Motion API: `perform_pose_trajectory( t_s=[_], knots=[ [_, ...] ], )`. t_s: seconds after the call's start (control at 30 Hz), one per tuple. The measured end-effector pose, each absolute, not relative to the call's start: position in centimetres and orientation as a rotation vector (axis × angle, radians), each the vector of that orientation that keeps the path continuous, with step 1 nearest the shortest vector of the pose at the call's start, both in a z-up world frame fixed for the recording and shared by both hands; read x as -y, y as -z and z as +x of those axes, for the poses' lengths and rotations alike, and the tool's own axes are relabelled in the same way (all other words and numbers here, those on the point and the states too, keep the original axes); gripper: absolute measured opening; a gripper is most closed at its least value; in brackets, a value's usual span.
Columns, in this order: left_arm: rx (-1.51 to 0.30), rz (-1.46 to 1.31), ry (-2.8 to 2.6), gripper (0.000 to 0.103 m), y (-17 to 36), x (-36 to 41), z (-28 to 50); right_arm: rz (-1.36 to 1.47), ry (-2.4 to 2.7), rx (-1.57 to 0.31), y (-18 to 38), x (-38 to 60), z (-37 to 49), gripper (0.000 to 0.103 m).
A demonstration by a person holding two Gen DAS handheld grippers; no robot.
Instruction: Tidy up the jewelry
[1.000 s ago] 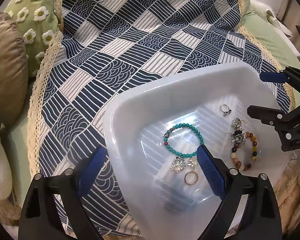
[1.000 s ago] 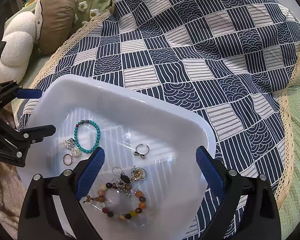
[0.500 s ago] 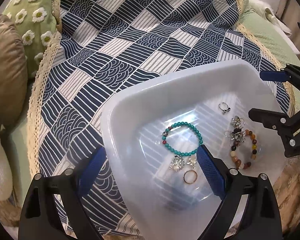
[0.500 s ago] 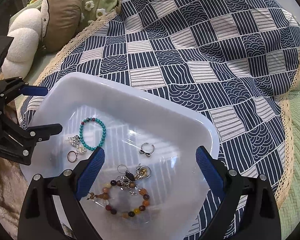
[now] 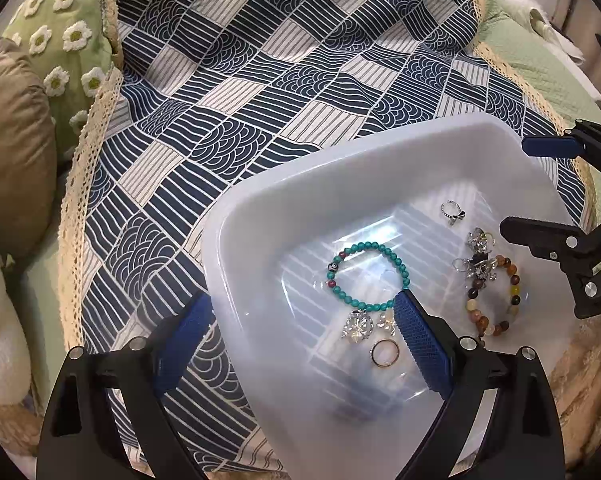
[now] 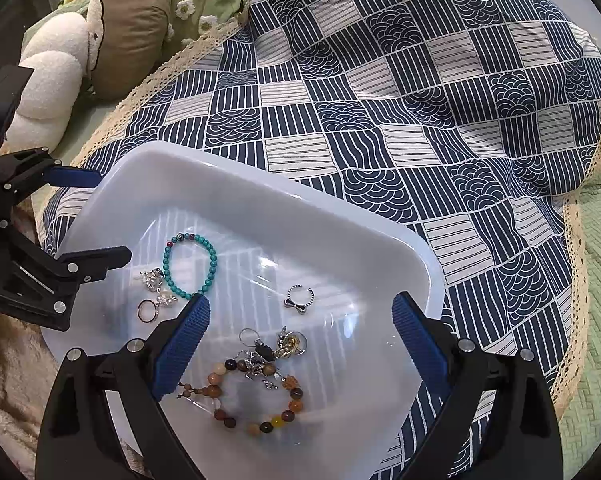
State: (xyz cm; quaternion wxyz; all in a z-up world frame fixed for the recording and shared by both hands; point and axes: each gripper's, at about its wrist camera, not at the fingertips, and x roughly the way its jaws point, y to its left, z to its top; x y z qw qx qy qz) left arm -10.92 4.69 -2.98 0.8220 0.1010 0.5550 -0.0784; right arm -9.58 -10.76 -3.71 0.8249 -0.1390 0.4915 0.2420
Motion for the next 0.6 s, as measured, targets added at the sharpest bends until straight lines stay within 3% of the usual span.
perform_pose_trajectory(
  t_s=[0.6],
  knots=[
    [-1.172, 0.203, 0.182, 0.088, 2.68, -4.79, -10.96, -0.297, -0.518, -1.042, 3.7, 10.9, -9.58, 0.091]
  ],
)
